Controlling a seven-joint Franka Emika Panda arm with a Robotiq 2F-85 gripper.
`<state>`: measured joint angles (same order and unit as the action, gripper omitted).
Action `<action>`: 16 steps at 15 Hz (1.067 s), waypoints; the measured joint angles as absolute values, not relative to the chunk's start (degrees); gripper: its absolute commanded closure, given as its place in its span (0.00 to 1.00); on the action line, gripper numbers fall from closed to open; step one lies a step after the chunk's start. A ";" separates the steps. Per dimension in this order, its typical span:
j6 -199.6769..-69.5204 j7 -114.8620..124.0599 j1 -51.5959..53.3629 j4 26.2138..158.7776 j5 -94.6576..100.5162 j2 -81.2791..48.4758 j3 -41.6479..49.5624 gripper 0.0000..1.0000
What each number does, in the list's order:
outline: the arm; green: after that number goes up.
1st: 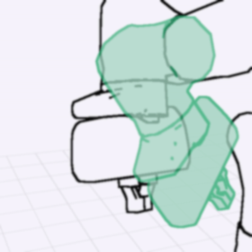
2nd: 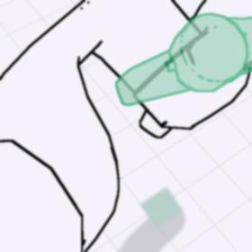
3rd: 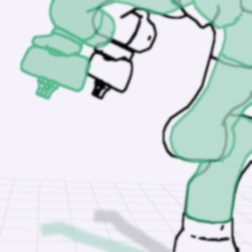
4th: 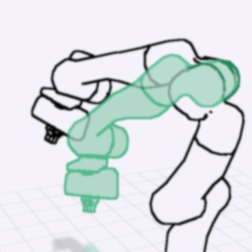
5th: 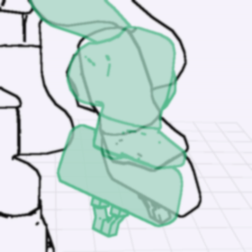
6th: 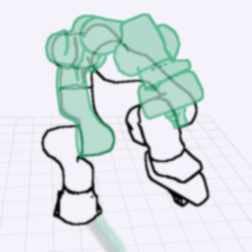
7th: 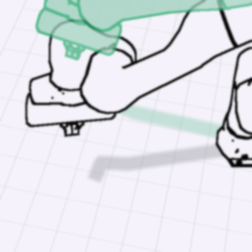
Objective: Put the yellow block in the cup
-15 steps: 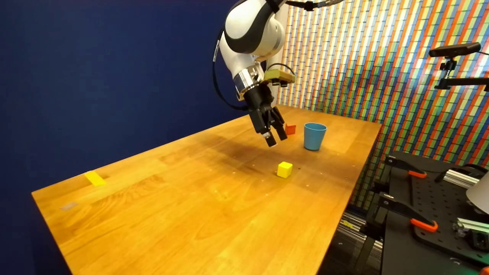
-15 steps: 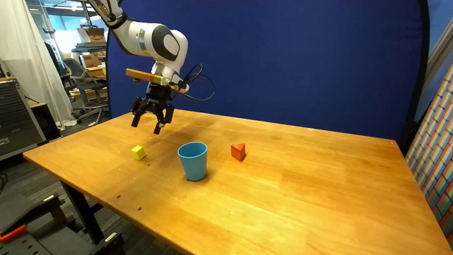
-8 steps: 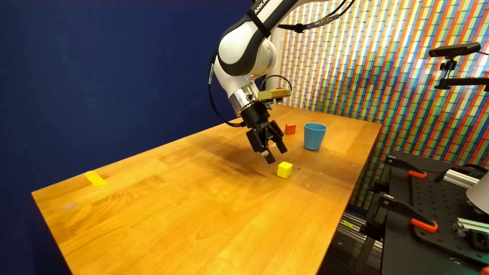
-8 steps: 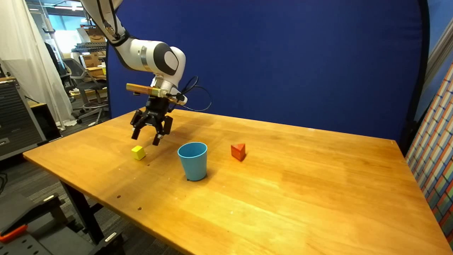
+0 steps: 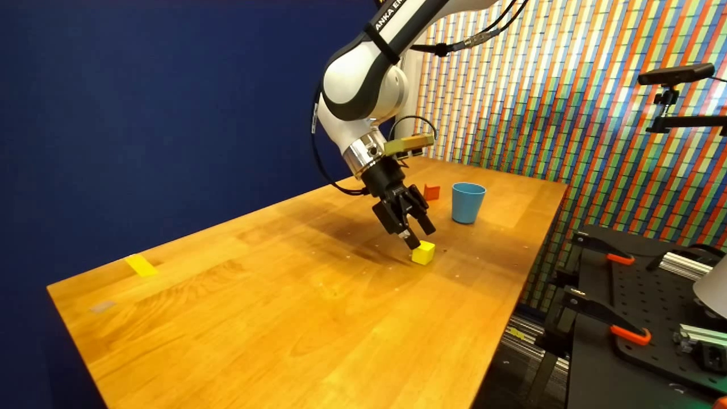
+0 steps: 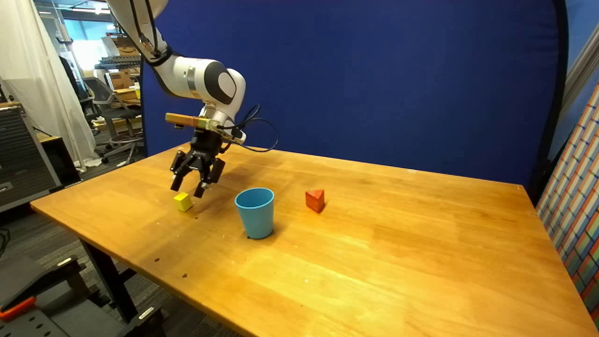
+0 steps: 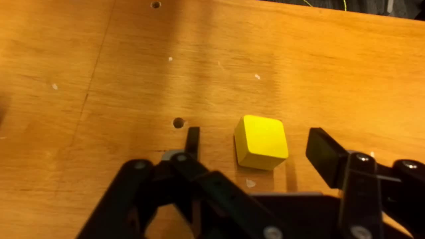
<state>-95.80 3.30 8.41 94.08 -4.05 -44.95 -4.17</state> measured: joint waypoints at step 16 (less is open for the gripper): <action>-91.59 3.35 8.12 92.45 -4.05 -45.59 -4.18 0.92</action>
<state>-91.59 3.35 8.12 92.45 -4.05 -45.59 -4.18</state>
